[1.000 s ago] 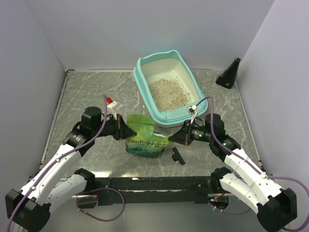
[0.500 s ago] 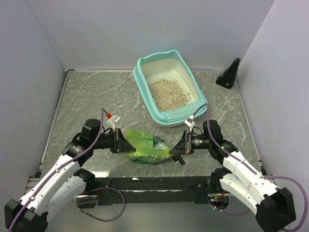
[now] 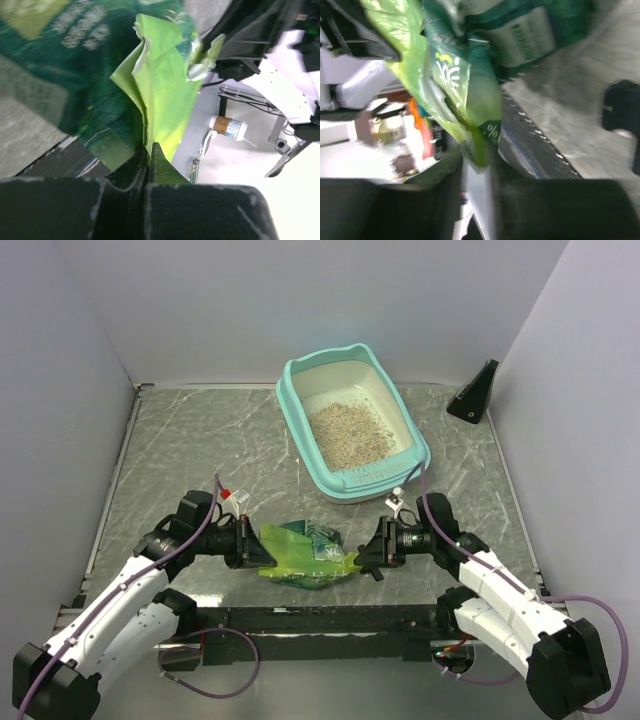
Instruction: Fill the litter box with clean litter
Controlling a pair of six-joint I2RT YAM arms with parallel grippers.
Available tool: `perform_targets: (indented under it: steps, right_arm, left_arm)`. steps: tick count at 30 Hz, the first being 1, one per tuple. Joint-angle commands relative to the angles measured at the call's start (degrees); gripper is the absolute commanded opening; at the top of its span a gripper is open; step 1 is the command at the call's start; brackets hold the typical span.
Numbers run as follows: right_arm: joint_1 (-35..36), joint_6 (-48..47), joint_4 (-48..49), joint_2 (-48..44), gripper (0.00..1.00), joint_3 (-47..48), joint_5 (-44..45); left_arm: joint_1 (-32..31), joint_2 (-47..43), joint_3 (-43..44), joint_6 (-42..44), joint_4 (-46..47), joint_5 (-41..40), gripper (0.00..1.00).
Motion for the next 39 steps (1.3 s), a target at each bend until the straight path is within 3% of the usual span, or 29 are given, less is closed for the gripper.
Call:
perform_targets:
  steps: [1,5,11,13,18,26,31,39]
  right_arm:
    - [-0.44,-13.74,-13.64,-2.32,0.47,12.01,11.08]
    - [3.76,-21.91,-18.57,-4.44,0.57,21.84,18.54]
    - [21.42,-30.26,-21.13,-0.49,0.57,30.73,29.01]
    - [28.17,-33.33,-21.04,0.22,0.57,31.8,31.55]
    - [37.42,-39.59,-22.18,2.58,0.57,33.91,35.52]
    - [54.28,-49.25,-16.13,5.05,0.6,31.72,52.72]
    - [61.42,-55.06,-13.84,9.18,0.64,31.98,63.81]
    - [65.12,-60.95,-6.63,12.96,0.67,28.64,68.13]
  left_arm:
    - [1.19,1.62,1.13,3.32,-6.47,-8.72,0.01]
    - [1.19,1.89,2.28,3.58,-7.09,-9.34,0.01]
    - [1.28,3.91,3.07,4.55,-7.09,-9.6,0.01]
    - [1.37,4.26,4.03,5.16,-7.35,-10.13,0.01]
    - [1.55,6.11,5.53,5.87,-7.44,-9.87,0.01]
    - [1.81,6.55,6.06,6.57,-7.35,-9.52,0.01]
    - [2.07,5.93,5.53,6.48,-7.0,-8.64,0.01]
    - [2.51,6.28,5.71,7.8,-7.09,-7.67,0.01]
